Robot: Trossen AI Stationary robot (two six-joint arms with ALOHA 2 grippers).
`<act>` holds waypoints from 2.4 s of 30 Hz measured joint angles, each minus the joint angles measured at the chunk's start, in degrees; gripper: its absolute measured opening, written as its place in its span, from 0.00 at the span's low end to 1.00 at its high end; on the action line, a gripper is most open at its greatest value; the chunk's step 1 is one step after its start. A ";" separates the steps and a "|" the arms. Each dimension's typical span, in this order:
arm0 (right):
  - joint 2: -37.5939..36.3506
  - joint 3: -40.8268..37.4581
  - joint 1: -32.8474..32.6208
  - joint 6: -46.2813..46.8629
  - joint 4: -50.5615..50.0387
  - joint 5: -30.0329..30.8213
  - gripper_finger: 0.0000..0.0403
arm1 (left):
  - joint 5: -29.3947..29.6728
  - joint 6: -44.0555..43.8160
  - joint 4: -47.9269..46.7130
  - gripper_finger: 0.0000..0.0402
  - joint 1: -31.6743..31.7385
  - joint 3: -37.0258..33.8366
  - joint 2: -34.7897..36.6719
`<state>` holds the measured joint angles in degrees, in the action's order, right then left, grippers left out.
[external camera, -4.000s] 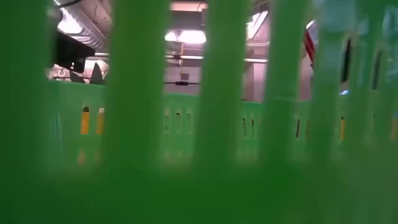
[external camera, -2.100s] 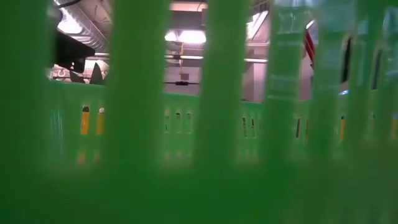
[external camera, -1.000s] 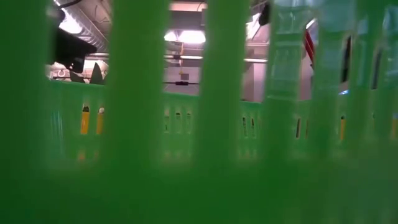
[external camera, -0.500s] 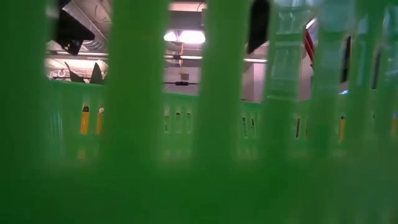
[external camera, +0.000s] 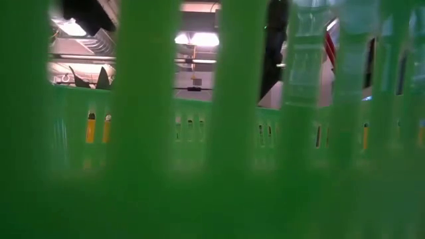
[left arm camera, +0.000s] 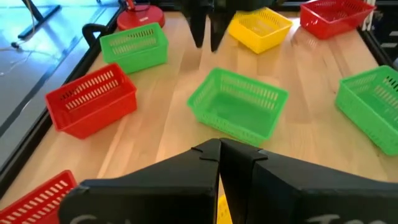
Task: Stack baskets by color
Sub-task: Stack the middle green bin on the top green bin
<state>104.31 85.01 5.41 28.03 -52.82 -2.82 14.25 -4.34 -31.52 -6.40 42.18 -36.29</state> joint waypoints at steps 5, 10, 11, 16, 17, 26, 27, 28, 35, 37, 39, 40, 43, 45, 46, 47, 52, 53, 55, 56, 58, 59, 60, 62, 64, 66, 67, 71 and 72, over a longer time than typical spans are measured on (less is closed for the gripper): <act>3.39 0.00 0.00 -0.36 2.98 -4.41 0.38 | -0.27 0.26 0.01 0.00 -0.04 1.68 -0.46; 5.99 -0.02 0.00 -3.03 5.02 -3.05 0.38 | -2.80 2.55 0.18 0.00 -0.41 1.87 -0.29; 6.29 -0.02 0.00 -3.08 5.41 -2.97 0.38 | -3.42 2.95 0.22 0.00 -0.57 1.87 -0.31; 7.47 -0.02 0.00 -5.50 5.52 -1.14 0.38 | -3.46 3.01 0.23 0.00 -1.82 1.87 -0.41; 7.49 -0.02 0.00 -6.00 5.53 -0.84 0.38 | -3.44 3.01 0.22 0.00 -1.99 1.87 -0.41; 8.17 -0.02 0.04 -7.43 6.45 2.74 0.38 | -3.42 3.01 0.22 0.00 -2.66 1.87 -0.41; 8.29 -0.06 0.07 -7.62 6.29 2.74 0.38 | -3.42 3.01 0.23 0.00 -2.66 1.87 -0.41; 8.47 -0.09 0.07 -7.66 6.34 2.74 0.38 | -3.42 3.01 0.21 0.00 -2.66 1.87 -0.41; 11.44 -0.07 0.04 -7.58 7.93 0.57 0.38 | -3.42 3.39 0.05 0.00 -2.66 1.87 -0.39; 12.62 -0.07 0.01 -7.58 8.43 1.44 0.38 | -3.42 3.92 0.05 0.00 -2.66 1.87 -0.41; 13.55 -0.07 0.02 -7.44 8.28 1.58 0.36 | -3.42 4.56 0.08 0.00 -2.66 1.87 -0.39; 13.82 -0.07 0.04 -7.28 8.29 1.61 0.33 | -3.42 4.89 0.05 0.00 -2.66 1.87 -0.39; 13.75 -0.07 0.04 -5.97 7.96 1.65 0.15 | -3.40 4.98 0.05 0.00 -2.66 1.87 -0.39; 13.39 -0.07 0.04 -6.19 7.46 1.51 0.04 | -3.41 4.98 0.02 0.00 -2.66 1.87 -0.39; 13.09 0.07 0.04 -6.27 6.95 1.41 0.03 | -3.42 4.98 0.01 0.00 -2.66 1.87 -0.39; 12.94 0.82 0.04 -6.66 5.81 1.40 0.03 | -3.42 5.00 0.03 0.00 -2.66 1.87 -0.39; 12.89 7.97 0.02 -12.05 -7.77 3.10 0.01 | -3.42 5.02 -0.19 0.00 -2.66 1.87 -0.39; 12.89 10.00 0.02 -13.28 -10.70 3.96 0.01 | -3.42 5.02 -0.20 0.00 -2.66 1.87 -0.39; 12.81 14.44 0.02 -15.58 -17.85 6.12 0.01 | -3.42 5.02 -0.19 0.00 -2.66 1.87 -0.39; 12.81 16.56 0.02 -17.26 -20.61 7.21 0.01 | -3.42 5.03 -0.23 0.00 -2.66 1.87 -0.39; 12.81 20.77 0.05 -21.54 -25.75 8.97 0.00 | -3.46 5.02 -0.21 0.00 -2.66 1.87 -0.39; 12.81 22.86 0.07 -23.69 -28.51 9.88 0.00 | -3.69 5.02 -0.21 0.00 -2.66 1.87 -0.39; 12.81 24.92 0.12 -26.13 -30.86 10.64 0.00 | -4.18 5.10 -0.21 0.00 -2.65 1.87 -0.39; 12.81 28.68 0.32 -31.12 -34.35 12.43 0.00 | -5.35 5.92 -0.23 0.00 -2.64 1.87 -0.39; 12.81 32.02 1.00 -35.01 -37.52 13.62 0.00 | -6.54 6.44 -0.23 0.00 -2.66 1.87 -0.39; 12.72 34.35 2.35 -38.50 -37.10 14.31 0.00 | -7.09 6.47 -0.25 0.00 -2.66 1.87 -0.39; 12.72 35.38 3.15 -40.71 -37.01 14.36 0.00 | -7.37 6.49 -0.24 0.00 -2.66 1.87 -0.39; 12.70 37.09 6.73 -46.41 -37.22 17.09 0.00 | -8.43 6.51 -0.25 0.00 -2.66 1.87 -0.39; 12.70 37.03 7.92 -45.39 -37.23 17.70 0.00 | -8.43 6.51 -0.25 0.00 -2.66 1.87 -0.39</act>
<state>117.02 122.04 13.33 -17.36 -90.06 14.88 5.82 2.17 -31.77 -9.06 44.05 -36.69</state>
